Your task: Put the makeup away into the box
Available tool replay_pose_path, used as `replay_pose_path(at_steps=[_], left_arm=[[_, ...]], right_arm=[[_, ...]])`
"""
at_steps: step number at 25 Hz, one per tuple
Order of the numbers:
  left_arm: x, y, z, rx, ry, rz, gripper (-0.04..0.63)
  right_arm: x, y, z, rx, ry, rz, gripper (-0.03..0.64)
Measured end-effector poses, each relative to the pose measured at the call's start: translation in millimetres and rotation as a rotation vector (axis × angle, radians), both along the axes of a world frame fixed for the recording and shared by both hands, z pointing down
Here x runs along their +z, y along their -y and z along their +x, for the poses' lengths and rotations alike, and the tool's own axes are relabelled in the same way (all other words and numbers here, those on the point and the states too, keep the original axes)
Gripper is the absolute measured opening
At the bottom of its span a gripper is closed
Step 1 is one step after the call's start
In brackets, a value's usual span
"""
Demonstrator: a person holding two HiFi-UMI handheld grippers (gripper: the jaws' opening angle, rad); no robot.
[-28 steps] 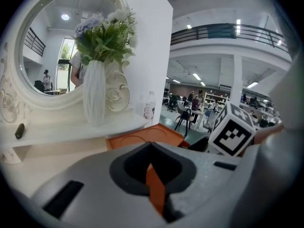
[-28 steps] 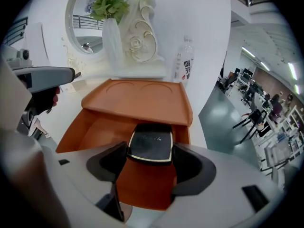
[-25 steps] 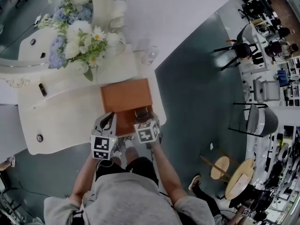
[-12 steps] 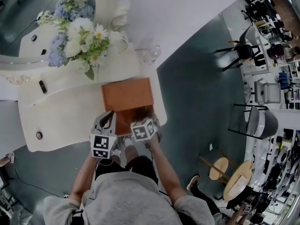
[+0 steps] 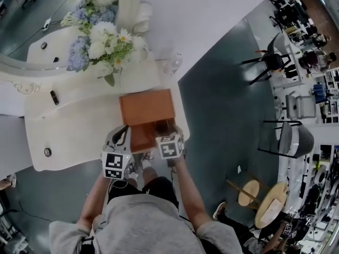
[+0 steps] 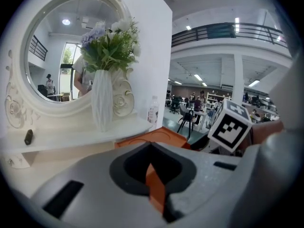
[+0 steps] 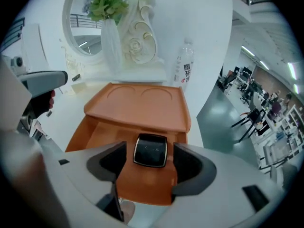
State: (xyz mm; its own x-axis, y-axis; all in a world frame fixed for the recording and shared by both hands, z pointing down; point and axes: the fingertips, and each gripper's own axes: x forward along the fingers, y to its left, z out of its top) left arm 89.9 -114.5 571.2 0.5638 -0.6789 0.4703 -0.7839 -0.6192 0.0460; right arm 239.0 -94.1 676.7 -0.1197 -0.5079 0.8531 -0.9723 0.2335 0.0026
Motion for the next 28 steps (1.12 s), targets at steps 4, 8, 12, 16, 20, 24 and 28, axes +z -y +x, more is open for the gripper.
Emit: replay_pose_path(at_steps=[4,8,12,16,20,24,28], left_arm=[[-18.1,-5.4,-6.8,0.007,-0.006,0.04,0.001],[-39.9,-13.1,-13.9,0.011,-0.021,0.082,0.001],[-63.0,-20.9,-21.8,0.02,-0.023,0.132,0.001],[-87.6,-27.9,-31.3,0.013,-0.023,0.19,0.001],[-112.4,-36.4,-36.8,0.017,-0.031,0.238,0.0],[-126.7,-41.9,-43.3,0.017,-0.038,0.275,0.001],[-134.8,-46.8,-52.3,0.003,-0.037,0.289,0.0]], right_arm=[[-32.5,-3.4,-5.0,0.024,0.024,0.076,0.316],[-76.8,-8.2,-17.9,0.038,0.076,0.214,0.316],[-123.7,-12.1,-26.1,0.029,0.107,0.407,0.316],[-168.1,-23.5,-35.0,0.035,0.132,0.553,0.261],[-199.0,-35.4,-38.6,0.057,0.118,0.656,0.184],[-222.0,-44.1,-45.9,0.066,0.082,0.751,0.049],[-231.6,-51.4,-54.8,0.055,0.083,0.797,0.014]])
